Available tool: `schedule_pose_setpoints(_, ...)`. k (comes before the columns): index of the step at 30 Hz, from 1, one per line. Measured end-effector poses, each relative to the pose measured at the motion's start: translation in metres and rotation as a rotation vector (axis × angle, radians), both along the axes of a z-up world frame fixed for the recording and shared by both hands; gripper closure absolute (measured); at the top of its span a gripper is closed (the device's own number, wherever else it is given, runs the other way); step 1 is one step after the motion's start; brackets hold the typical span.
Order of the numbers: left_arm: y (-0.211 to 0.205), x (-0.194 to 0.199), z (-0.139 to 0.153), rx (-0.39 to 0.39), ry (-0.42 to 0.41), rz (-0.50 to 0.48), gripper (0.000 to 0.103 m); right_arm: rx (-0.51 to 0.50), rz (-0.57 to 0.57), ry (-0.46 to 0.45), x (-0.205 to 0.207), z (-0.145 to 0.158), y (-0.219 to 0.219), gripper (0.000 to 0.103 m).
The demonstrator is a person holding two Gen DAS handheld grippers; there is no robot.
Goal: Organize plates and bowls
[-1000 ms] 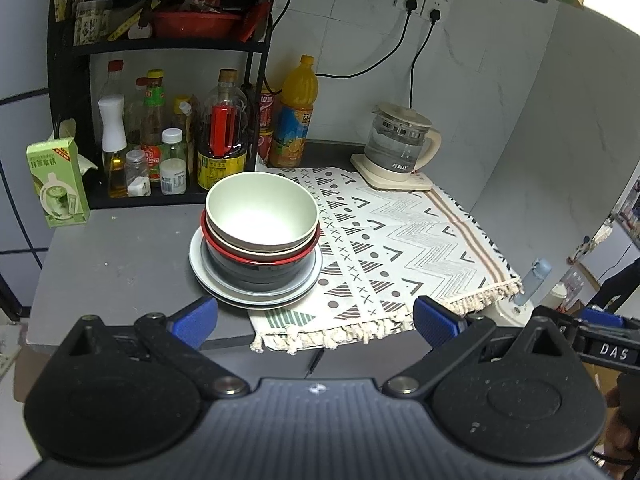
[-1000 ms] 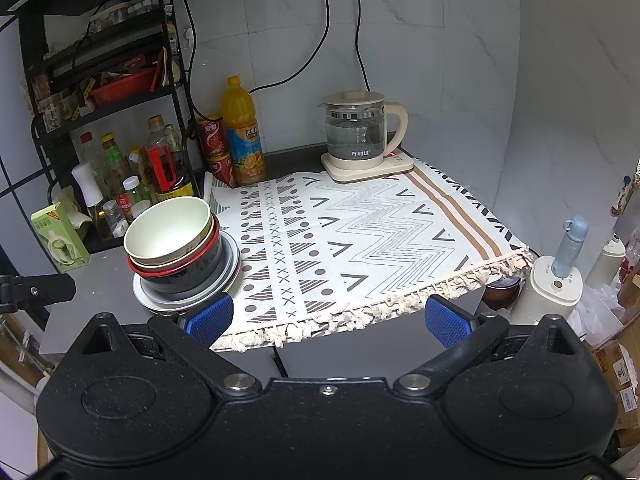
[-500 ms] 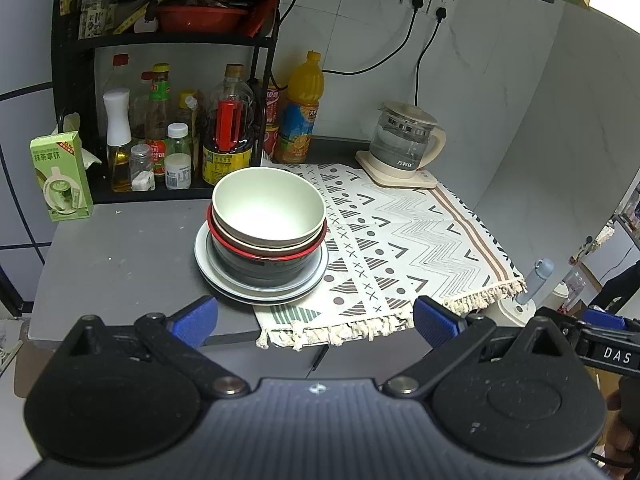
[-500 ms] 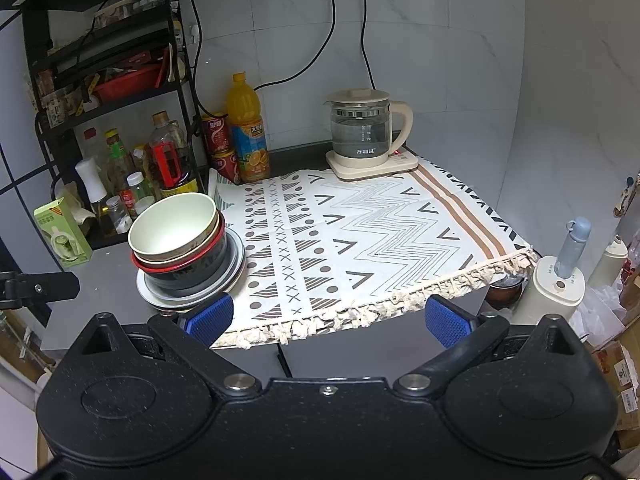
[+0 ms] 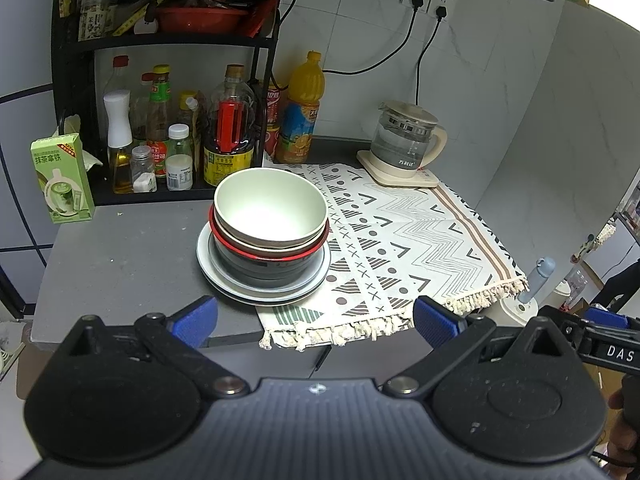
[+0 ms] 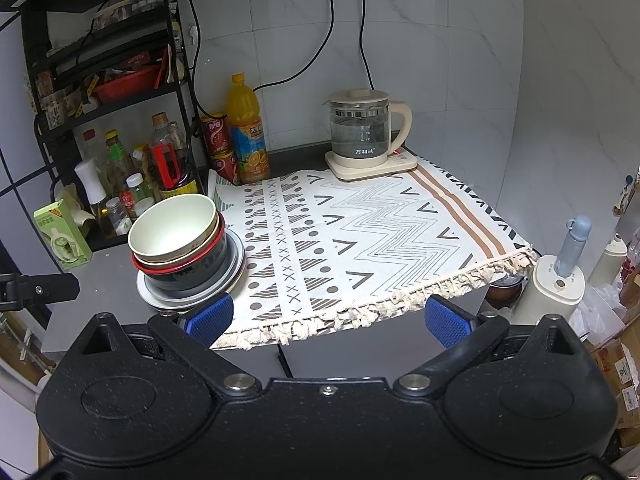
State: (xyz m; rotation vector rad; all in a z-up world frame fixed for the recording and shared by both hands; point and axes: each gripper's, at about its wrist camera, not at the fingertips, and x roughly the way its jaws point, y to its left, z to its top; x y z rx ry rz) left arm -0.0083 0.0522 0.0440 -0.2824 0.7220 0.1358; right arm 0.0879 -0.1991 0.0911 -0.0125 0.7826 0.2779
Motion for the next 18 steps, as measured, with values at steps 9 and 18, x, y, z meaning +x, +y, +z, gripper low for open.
schedule_pose_setpoints(9, 0.0008, 0.0001, -0.0004, 0.000, 0.000, -0.003, 0.000, 0.005, -0.007, -0.002, 0.0011, -0.0004, -0.0018, 0.000)
schedule_pose_setpoints(18, -0.0010, 0.0037, 0.0001, 0.005, -0.011, -0.021, 0.000, 0.005, -0.016, -0.001, 0.0015, -0.0005, -0.0052, 0.000)
